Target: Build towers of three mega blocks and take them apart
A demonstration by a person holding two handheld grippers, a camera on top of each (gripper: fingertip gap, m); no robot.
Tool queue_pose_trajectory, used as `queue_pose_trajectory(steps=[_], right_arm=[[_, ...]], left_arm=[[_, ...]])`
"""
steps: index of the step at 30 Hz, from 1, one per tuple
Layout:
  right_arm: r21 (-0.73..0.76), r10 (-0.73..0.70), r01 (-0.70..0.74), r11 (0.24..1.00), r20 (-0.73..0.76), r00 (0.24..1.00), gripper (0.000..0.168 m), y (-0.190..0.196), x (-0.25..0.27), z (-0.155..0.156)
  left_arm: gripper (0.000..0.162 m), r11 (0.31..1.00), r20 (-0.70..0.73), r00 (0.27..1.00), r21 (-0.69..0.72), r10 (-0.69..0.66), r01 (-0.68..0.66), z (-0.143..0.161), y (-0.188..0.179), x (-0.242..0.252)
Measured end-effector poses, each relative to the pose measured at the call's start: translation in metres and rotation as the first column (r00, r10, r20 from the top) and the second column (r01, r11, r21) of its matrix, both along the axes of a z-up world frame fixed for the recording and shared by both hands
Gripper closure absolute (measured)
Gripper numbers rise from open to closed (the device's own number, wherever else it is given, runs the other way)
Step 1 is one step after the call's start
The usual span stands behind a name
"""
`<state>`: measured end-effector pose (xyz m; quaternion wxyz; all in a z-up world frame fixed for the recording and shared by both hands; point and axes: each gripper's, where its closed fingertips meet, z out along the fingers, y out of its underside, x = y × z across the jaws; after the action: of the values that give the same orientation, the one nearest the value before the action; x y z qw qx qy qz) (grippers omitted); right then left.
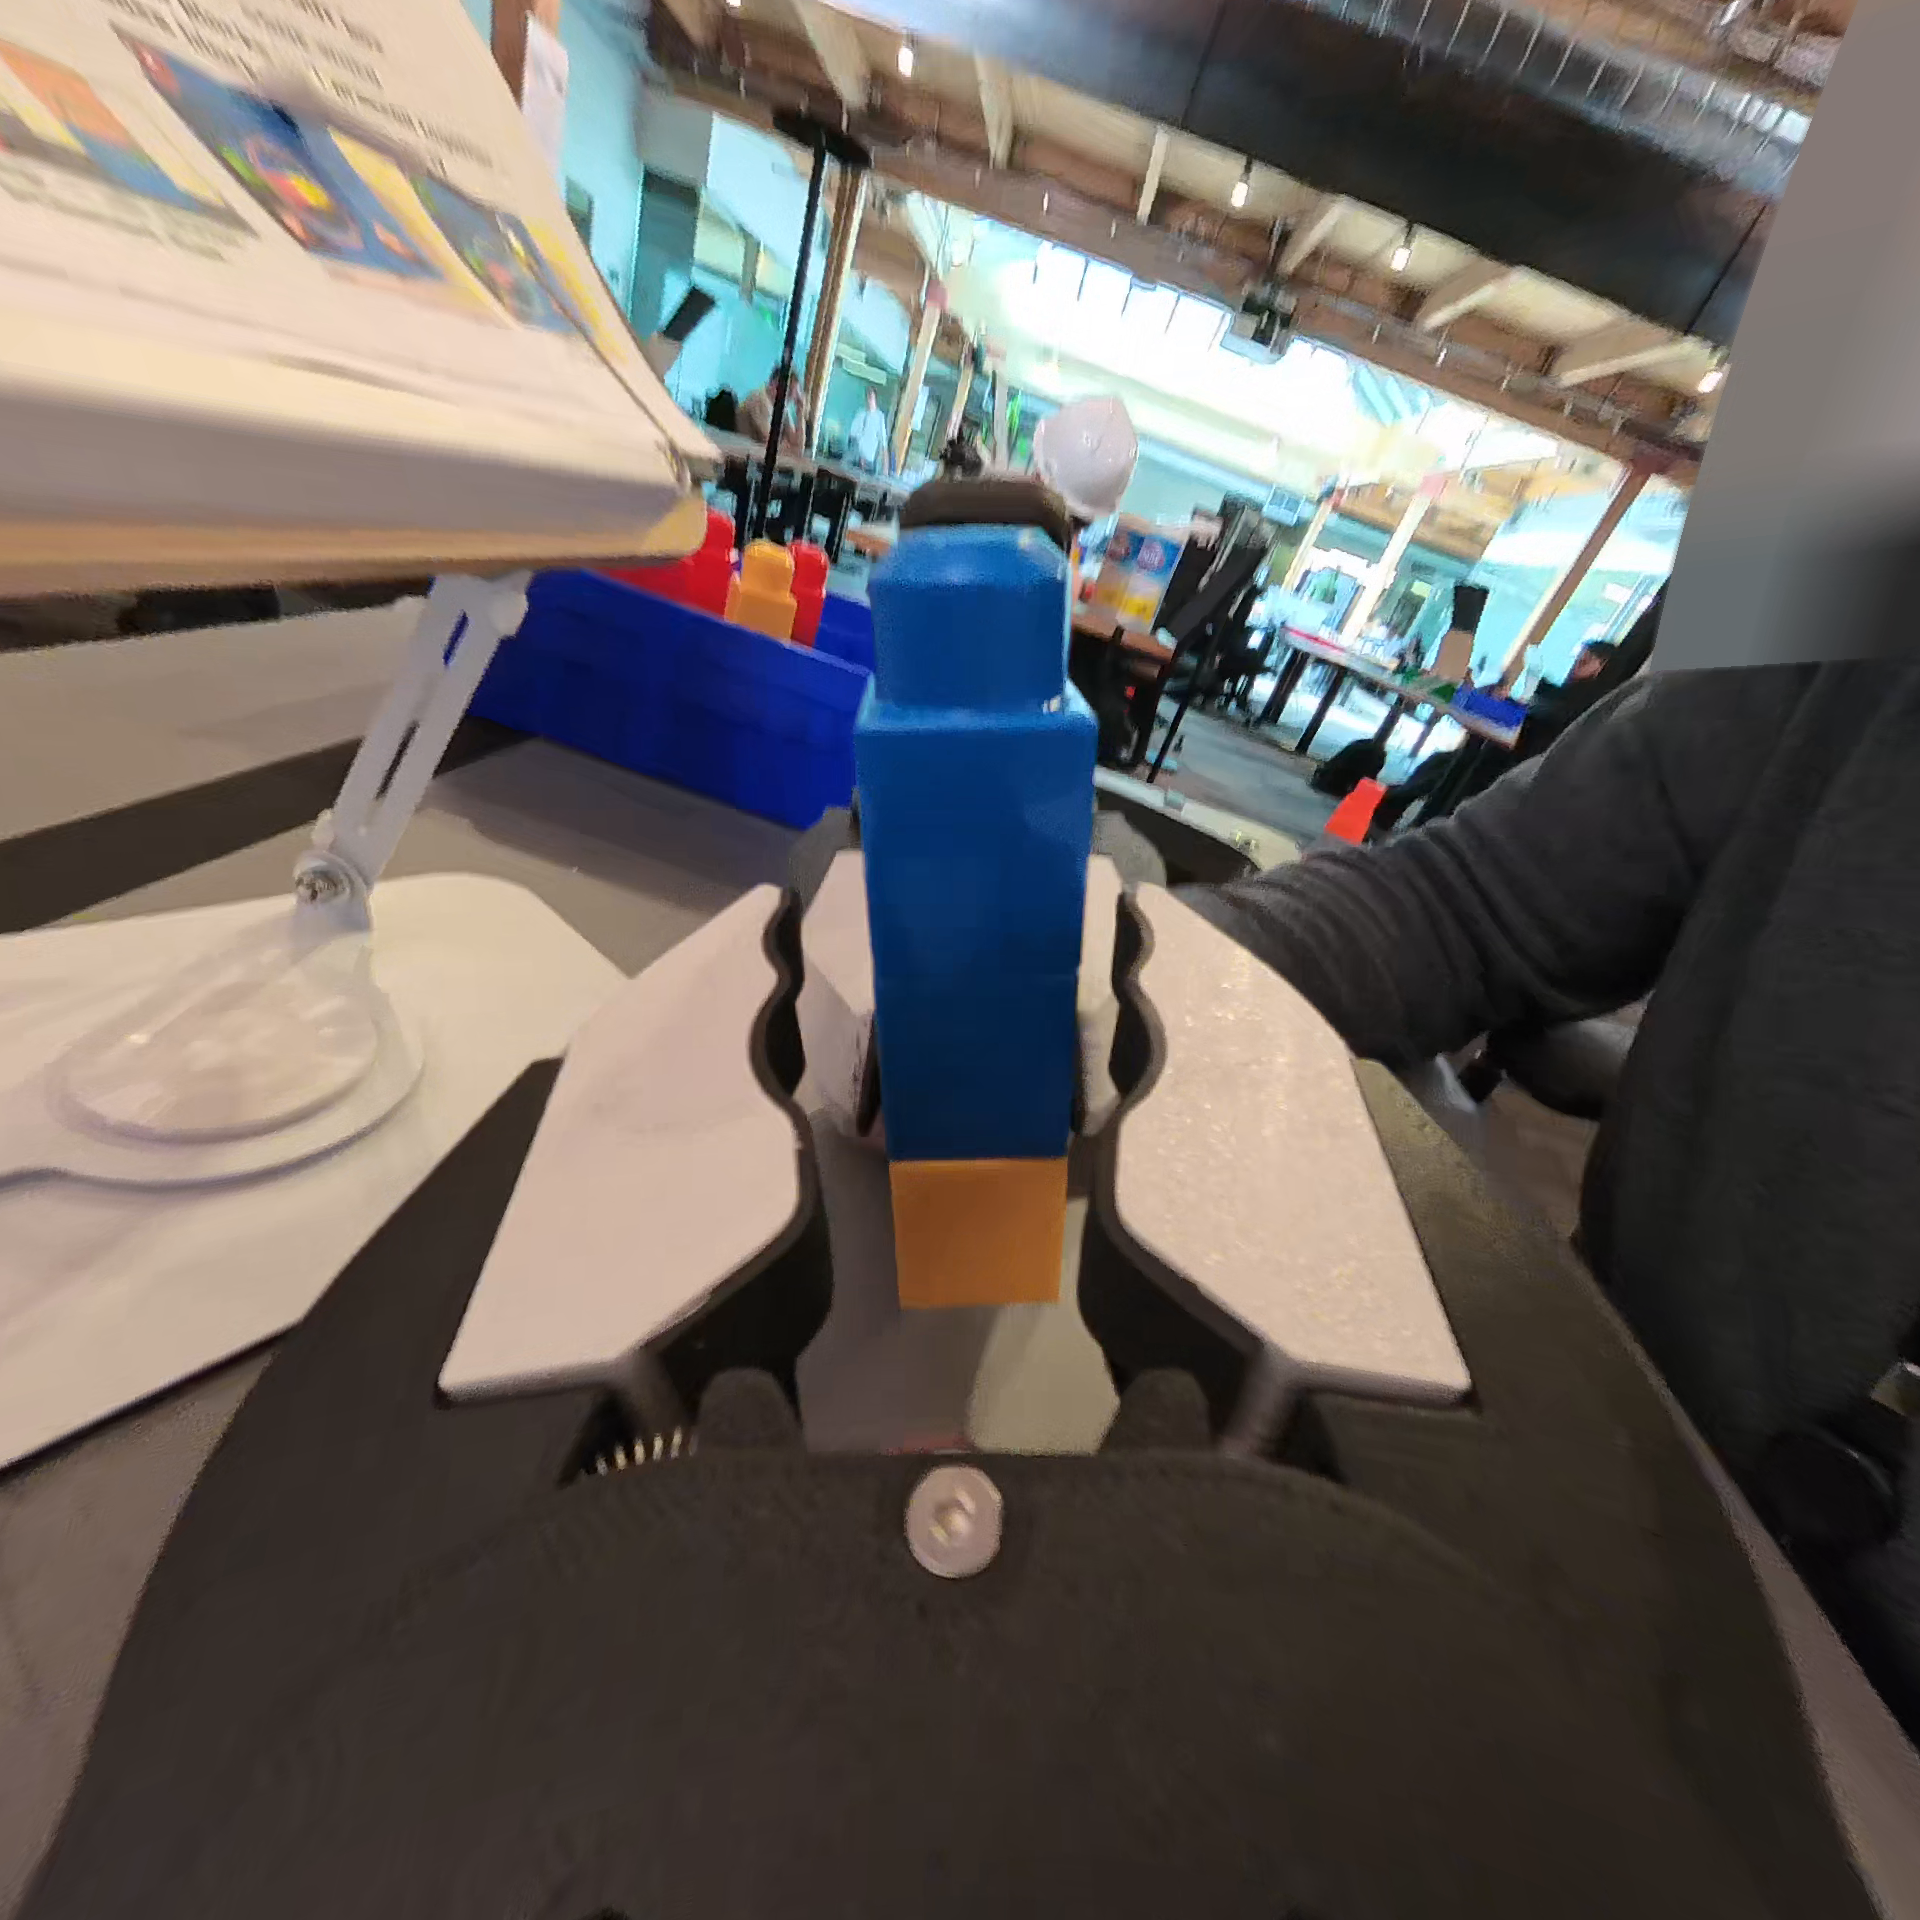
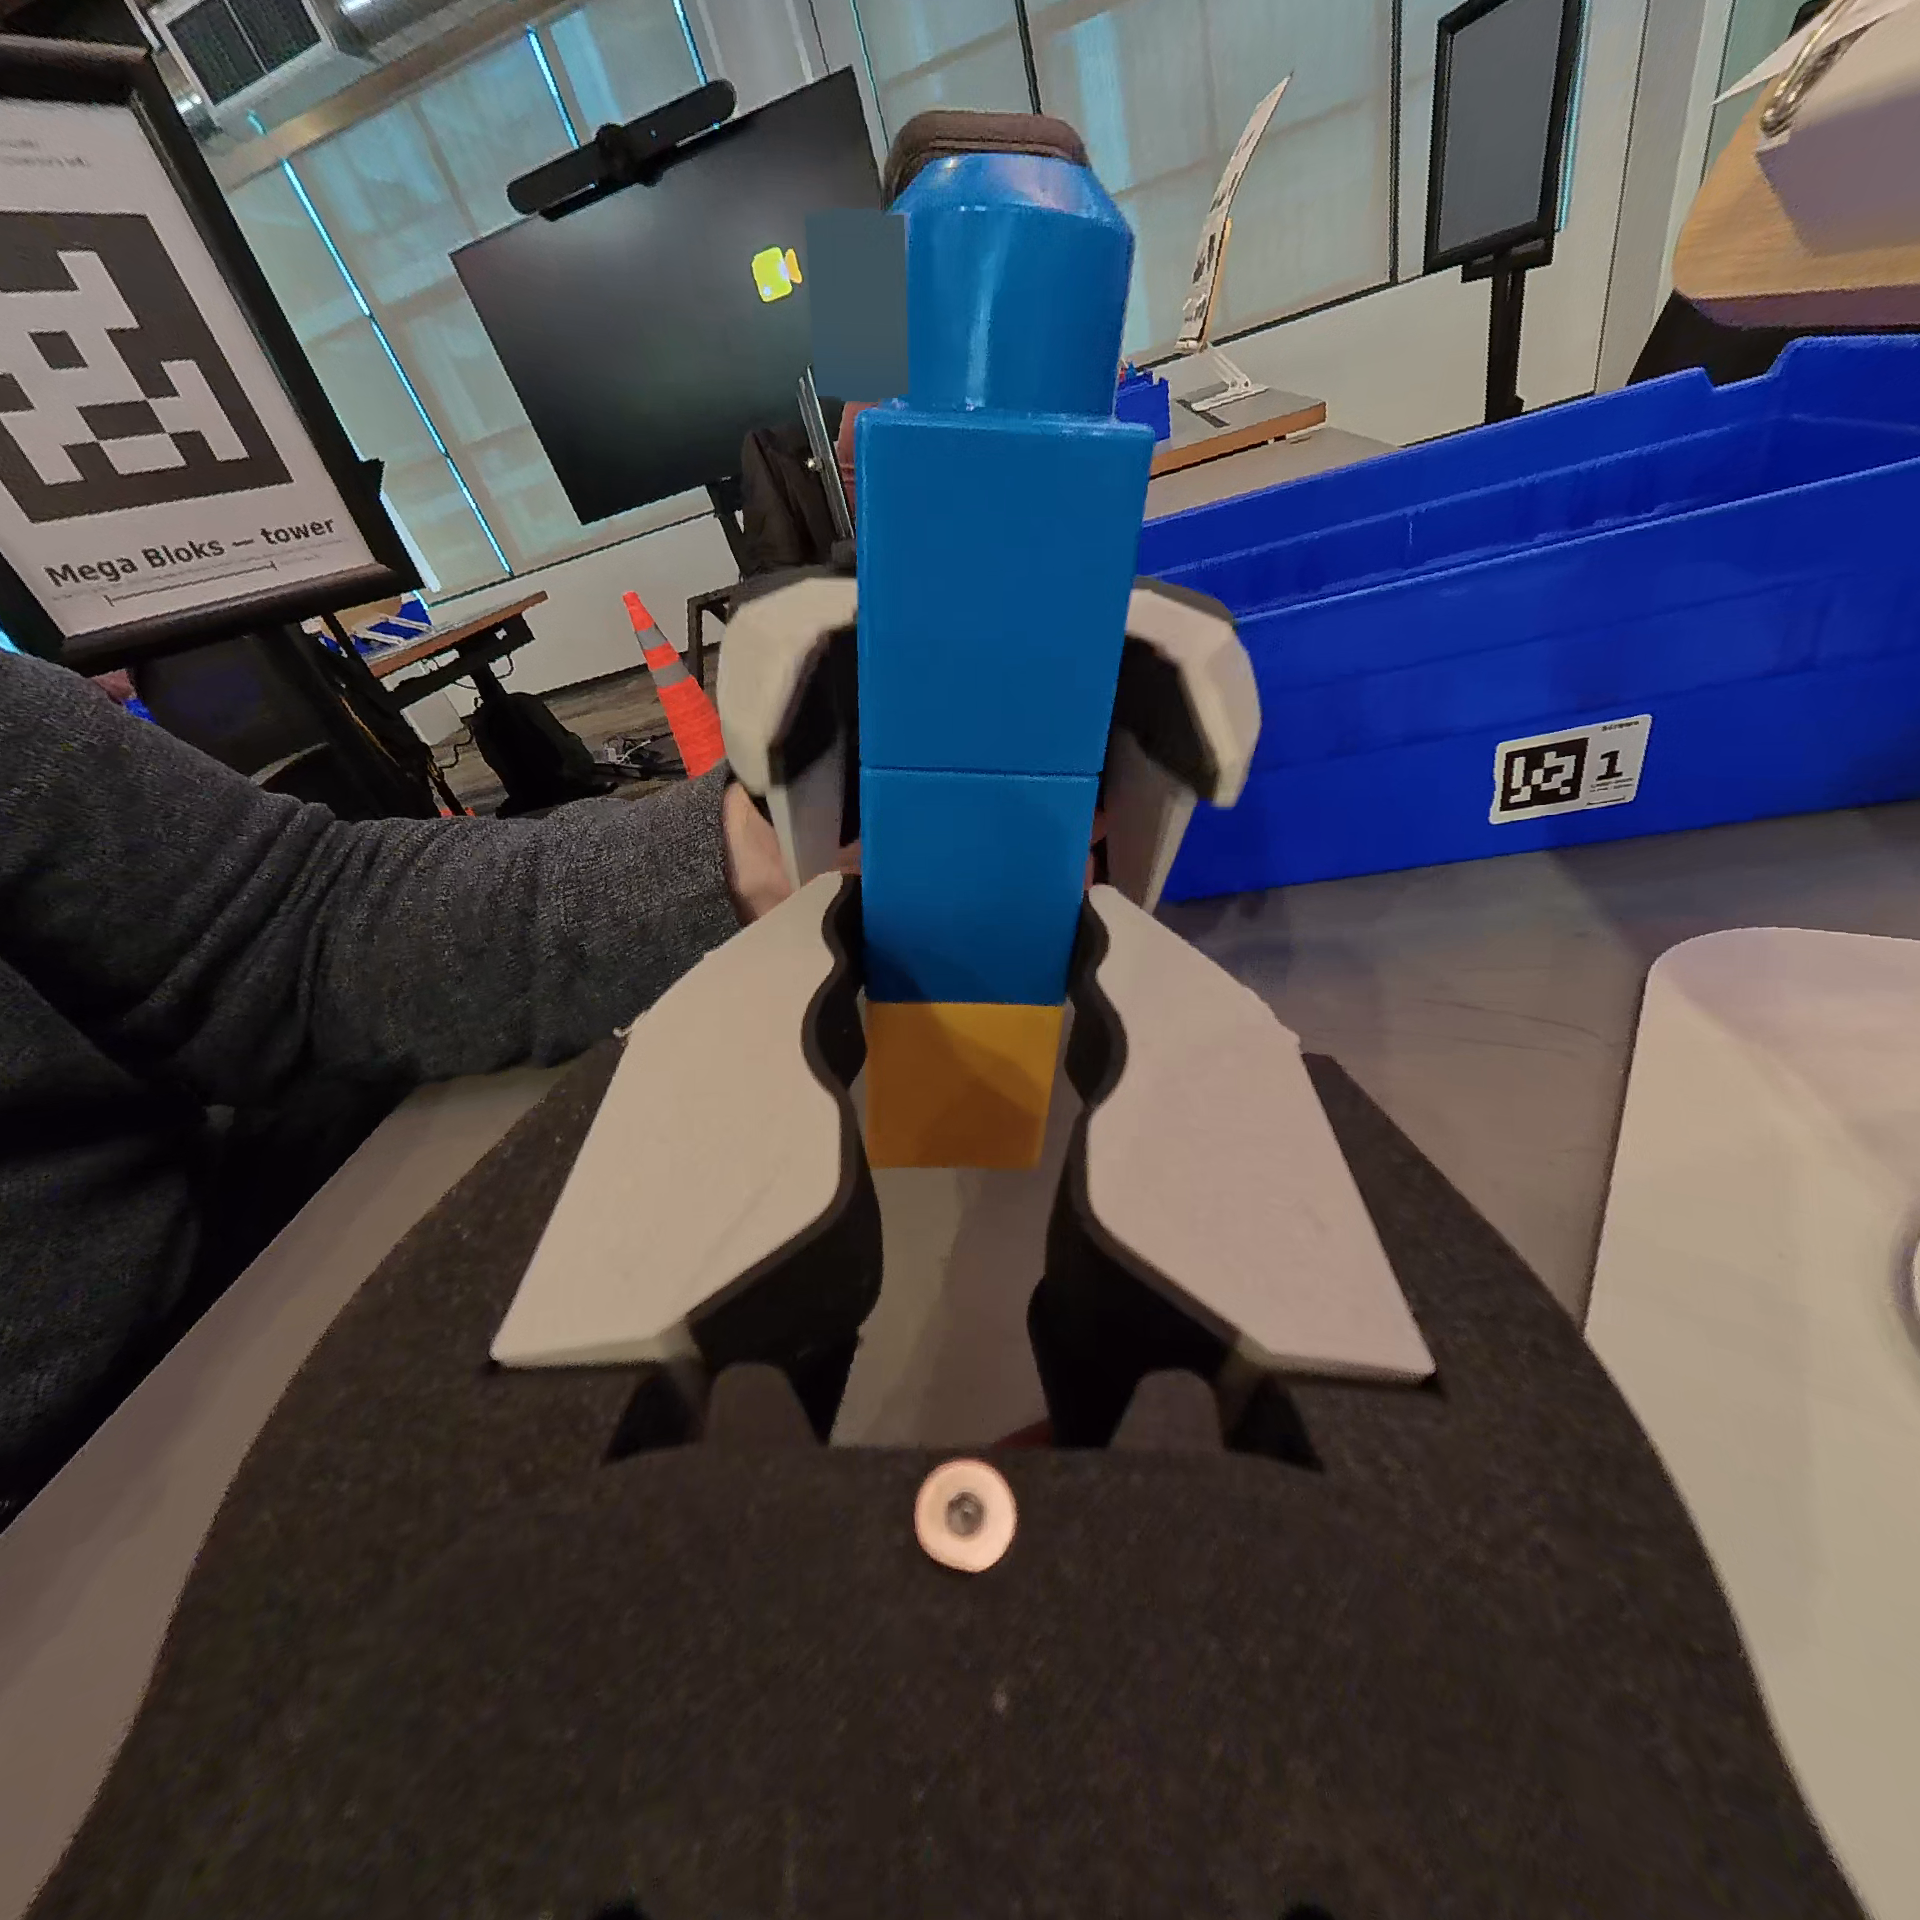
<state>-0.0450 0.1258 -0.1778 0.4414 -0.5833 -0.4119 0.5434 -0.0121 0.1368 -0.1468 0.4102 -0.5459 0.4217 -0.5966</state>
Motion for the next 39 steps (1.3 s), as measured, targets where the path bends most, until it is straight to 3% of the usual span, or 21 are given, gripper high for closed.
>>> queue_pose_trajectory(steps=[2,4,7,11,20,28,35,39], right_arm=[[0.000,0.000,0.000,1.000,0.001,1.000,0.132,0.000,0.000,0.000],[0.004,-0.003,0.003,1.000,0.005,1.000,0.132,0.000,0.000,0.000],[0.000,-0.013,0.013,1.000,-0.004,1.000,0.132,0.002,0.000,0.000],[0.008,0.014,-0.014,1.000,0.024,1.000,0.127,-0.002,-0.003,-0.003],[0.012,-0.001,0.001,1.000,0.046,0.999,0.132,-0.001,-0.004,-0.005],[0.017,0.007,-0.007,1.000,0.035,0.999,0.129,-0.003,-0.004,-0.004],[0.043,0.007,-0.004,0.999,-0.071,0.997,0.124,0.001,0.011,0.025],[0.093,0.022,-0.019,0.996,-0.024,0.999,0.125,-0.003,0.012,0.035]], left_arm=[[0.109,1.000,-0.036,0.999,0.010,-0.006,0.007,-0.008,-0.003,0.005],[0.126,1.000,-0.039,0.999,0.022,-0.016,0.017,-0.009,-0.007,0.009],[0.127,1.000,-0.043,0.999,0.014,-0.004,0.005,-0.008,-0.005,0.009],[0.126,1.000,0.062,0.998,-0.025,0.006,-0.005,0.007,-0.001,0.002],[0.126,1.000,0.089,0.996,-0.021,0.017,-0.015,0.008,0.000,0.002],[0.126,1.000,0.062,0.998,-0.002,0.016,-0.016,0.008,-0.001,0.001],[0.126,0.998,-0.044,0.998,0.057,0.036,-0.033,0.003,-0.001,-0.004],[0.126,0.995,-0.055,0.997,0.095,0.045,-0.039,0.009,-0.004,-0.006]])
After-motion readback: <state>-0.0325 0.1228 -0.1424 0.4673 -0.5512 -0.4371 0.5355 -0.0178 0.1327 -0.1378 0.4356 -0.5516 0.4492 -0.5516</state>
